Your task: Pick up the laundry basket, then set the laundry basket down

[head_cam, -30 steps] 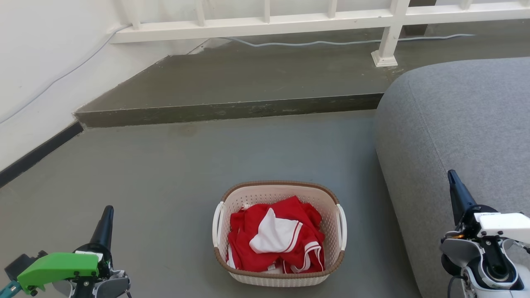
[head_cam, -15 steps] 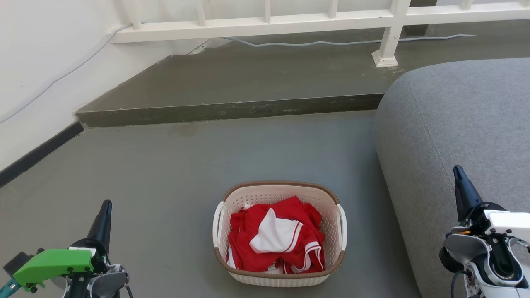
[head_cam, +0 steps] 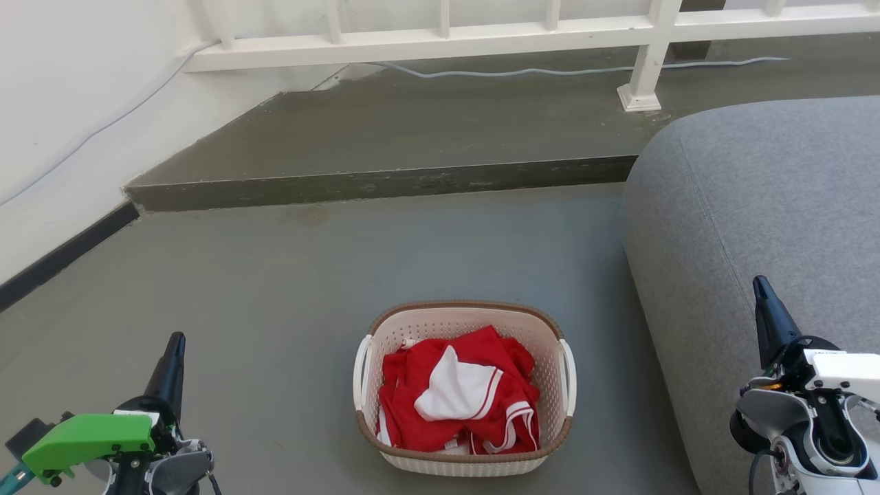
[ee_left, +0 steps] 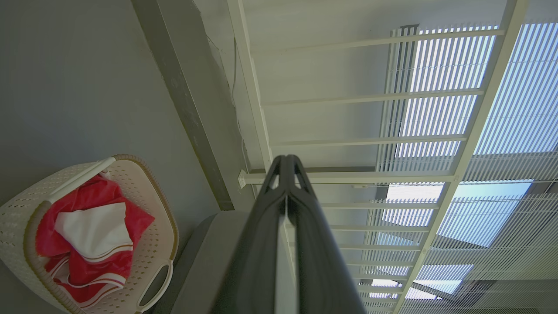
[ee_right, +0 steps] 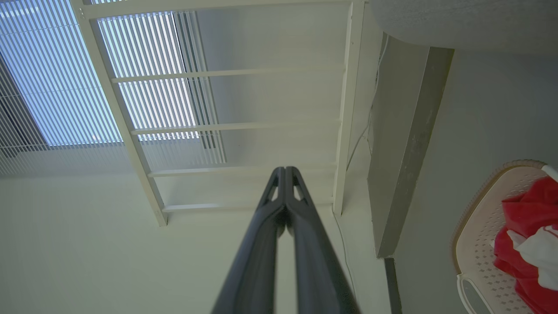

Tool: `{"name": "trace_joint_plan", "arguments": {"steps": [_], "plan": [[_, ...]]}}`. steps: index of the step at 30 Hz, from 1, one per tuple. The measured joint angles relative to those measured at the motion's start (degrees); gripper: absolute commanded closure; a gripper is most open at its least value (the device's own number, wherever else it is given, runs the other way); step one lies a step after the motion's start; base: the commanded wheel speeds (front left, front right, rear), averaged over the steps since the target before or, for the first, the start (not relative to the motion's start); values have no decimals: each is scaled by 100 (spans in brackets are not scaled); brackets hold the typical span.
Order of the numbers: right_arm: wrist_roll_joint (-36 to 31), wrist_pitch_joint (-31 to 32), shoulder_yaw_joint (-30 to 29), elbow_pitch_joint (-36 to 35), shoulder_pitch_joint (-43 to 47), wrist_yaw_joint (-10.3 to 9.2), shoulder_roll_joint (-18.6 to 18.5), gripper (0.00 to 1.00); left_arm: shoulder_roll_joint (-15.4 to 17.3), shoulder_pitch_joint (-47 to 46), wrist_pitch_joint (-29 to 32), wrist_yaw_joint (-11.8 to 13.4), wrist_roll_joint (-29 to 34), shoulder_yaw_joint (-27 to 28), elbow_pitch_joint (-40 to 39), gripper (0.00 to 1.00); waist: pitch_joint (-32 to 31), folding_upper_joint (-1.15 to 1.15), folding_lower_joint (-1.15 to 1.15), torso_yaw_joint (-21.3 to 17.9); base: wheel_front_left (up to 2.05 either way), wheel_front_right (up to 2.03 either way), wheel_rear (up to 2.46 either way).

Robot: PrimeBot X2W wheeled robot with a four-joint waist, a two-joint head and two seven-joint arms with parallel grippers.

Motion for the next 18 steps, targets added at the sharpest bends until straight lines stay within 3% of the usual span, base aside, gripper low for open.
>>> {"name": "trace_joint_plan", "arguments": {"steps": [18], "plan": [[0,16,-7,23,0,8,2,100,-2,0,0,0,0,3,0,100,0,0,0,-1,0,0,0]]}}
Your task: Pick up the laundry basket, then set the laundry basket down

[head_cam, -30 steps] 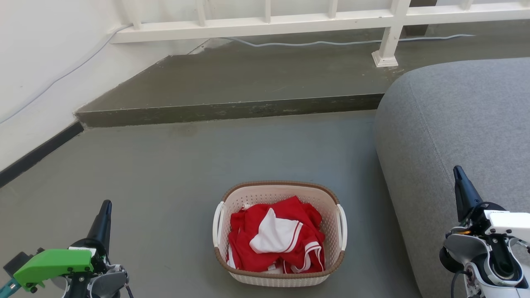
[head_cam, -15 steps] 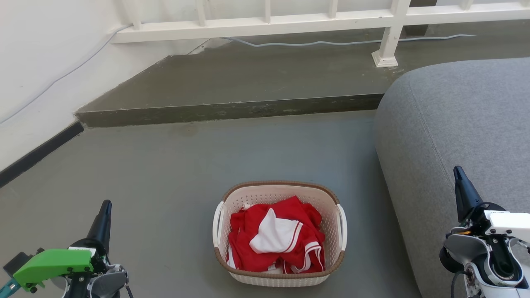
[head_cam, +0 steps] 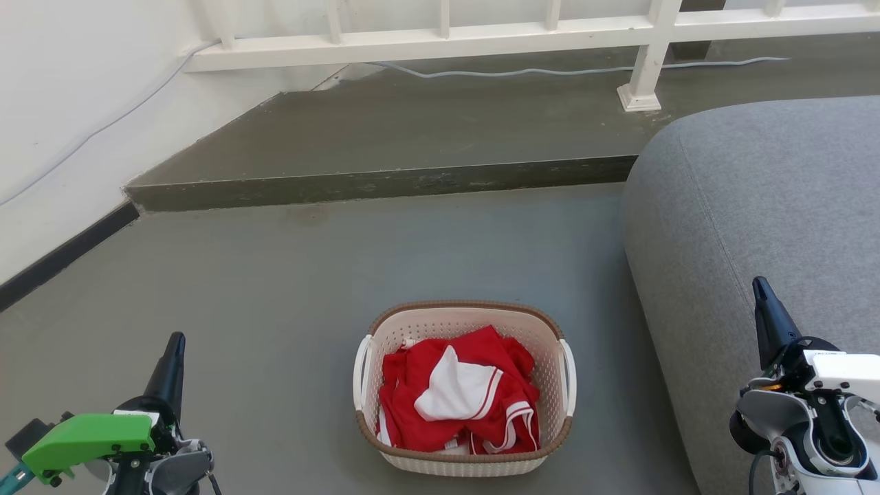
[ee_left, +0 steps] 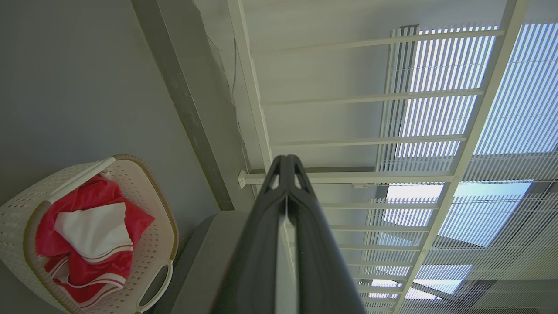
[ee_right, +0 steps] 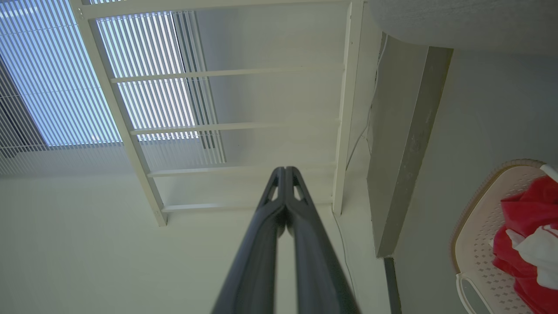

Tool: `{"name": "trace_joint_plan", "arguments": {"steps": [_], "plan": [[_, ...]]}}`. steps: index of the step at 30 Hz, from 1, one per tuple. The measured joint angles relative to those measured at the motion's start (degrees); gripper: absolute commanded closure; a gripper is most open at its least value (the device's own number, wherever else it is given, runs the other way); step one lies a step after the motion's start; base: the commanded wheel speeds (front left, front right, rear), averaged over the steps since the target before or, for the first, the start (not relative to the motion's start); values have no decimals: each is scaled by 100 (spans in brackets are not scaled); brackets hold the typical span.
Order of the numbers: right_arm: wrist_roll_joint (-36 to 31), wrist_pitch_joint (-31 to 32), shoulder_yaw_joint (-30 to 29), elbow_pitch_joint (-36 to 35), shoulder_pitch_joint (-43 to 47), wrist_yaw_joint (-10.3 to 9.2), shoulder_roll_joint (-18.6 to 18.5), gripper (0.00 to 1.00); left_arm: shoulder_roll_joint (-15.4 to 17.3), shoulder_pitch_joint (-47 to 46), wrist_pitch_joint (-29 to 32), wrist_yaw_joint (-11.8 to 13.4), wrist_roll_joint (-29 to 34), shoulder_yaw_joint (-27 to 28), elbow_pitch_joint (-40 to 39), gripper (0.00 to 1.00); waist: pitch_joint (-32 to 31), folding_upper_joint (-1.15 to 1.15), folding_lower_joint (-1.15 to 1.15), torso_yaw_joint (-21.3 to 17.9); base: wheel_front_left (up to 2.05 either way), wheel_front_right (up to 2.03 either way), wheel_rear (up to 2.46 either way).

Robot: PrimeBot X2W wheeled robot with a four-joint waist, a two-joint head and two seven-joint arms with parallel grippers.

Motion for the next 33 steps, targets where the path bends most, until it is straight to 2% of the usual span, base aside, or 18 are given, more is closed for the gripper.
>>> {"name": "trace_joint_plan", "arguments": {"steps": [33], "plan": [[0,25,-11,10,-1,7,14,100,-3,0,0,0,0,5,-1,100,0,0,0,0,0,0,0]]}}
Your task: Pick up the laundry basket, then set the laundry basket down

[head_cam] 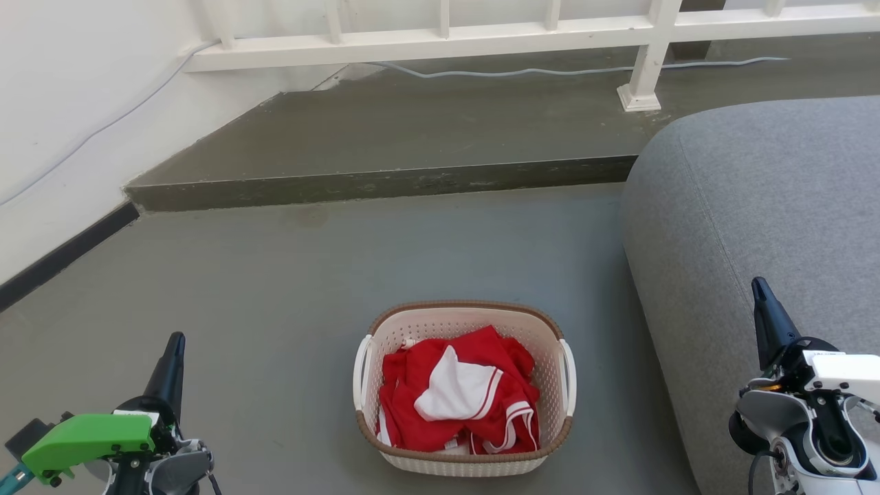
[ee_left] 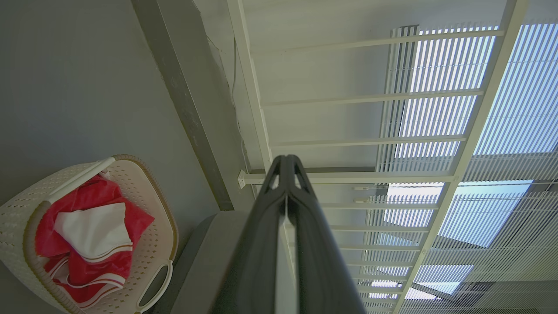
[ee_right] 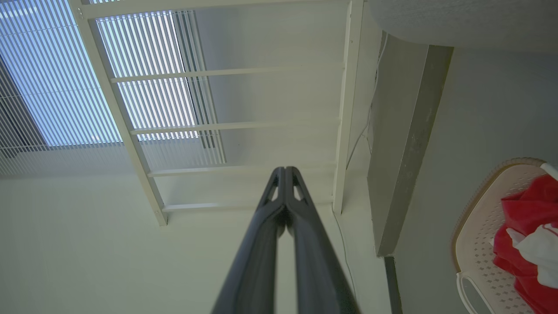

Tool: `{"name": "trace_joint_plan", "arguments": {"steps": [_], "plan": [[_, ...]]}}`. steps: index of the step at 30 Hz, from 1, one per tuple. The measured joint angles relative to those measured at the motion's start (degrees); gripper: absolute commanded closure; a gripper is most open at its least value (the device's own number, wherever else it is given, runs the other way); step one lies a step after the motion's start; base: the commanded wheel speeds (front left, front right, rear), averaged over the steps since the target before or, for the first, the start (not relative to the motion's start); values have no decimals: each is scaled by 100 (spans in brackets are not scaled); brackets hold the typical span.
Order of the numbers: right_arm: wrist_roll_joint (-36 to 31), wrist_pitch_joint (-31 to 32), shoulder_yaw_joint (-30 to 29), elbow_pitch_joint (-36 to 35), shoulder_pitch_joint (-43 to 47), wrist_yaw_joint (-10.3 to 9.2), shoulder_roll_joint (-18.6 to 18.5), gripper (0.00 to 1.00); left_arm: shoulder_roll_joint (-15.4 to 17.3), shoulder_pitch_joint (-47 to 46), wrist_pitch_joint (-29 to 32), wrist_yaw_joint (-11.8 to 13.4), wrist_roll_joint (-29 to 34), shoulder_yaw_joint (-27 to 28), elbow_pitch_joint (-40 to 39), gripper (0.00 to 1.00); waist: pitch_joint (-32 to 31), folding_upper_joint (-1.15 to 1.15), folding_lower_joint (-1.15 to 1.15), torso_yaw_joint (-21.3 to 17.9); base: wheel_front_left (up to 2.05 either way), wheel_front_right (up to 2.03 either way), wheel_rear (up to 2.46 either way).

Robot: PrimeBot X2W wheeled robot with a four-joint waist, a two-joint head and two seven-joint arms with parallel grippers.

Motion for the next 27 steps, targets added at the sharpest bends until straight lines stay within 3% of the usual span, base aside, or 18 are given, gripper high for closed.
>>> {"name": "trace_joint_plan", "arguments": {"steps": [27], "plan": [[0,7,-12,-2,-1,1,3,100,-2,0,0,0,0,3,-1,100,1,0,0,0,0,0,0]]}}
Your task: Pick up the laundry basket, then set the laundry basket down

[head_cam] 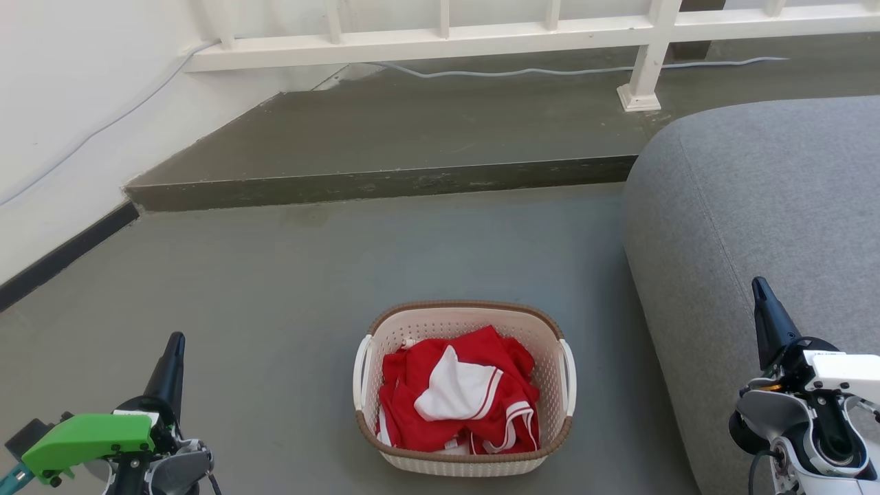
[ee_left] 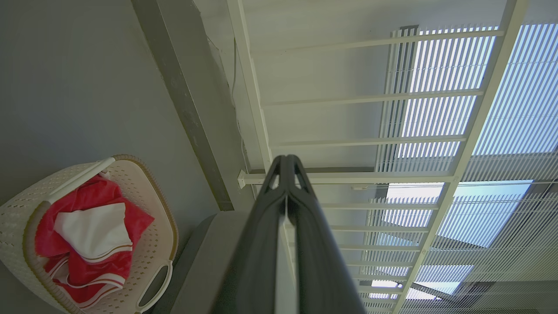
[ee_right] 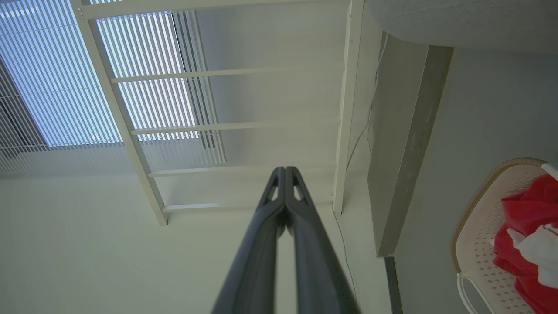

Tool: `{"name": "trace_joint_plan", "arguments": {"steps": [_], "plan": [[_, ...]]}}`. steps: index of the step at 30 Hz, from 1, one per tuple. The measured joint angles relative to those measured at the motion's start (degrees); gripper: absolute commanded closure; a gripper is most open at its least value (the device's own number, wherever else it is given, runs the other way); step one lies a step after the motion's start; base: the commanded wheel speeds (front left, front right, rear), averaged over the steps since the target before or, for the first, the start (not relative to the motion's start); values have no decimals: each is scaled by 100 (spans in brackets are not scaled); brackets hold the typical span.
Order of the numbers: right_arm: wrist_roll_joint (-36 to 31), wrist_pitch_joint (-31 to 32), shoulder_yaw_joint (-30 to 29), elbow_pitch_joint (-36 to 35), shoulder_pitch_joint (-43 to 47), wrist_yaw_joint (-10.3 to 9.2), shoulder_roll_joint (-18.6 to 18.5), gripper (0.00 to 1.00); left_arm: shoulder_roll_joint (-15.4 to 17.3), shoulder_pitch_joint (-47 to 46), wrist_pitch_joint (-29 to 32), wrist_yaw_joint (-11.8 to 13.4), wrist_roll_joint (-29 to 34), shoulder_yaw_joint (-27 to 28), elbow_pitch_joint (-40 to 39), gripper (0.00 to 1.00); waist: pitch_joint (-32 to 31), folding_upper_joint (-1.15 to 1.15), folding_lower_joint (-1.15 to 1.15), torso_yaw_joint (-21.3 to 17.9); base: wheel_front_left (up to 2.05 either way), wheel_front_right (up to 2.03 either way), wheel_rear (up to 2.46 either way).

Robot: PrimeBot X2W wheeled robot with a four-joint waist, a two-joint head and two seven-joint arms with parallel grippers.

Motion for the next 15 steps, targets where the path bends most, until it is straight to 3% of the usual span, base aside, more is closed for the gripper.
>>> {"name": "trace_joint_plan", "arguments": {"steps": [15], "plan": [[0,0,-3,-2,0,0,2,100,0,0,0,0,0,0,-1,100,1,0,0,0,0,0,0]]}}
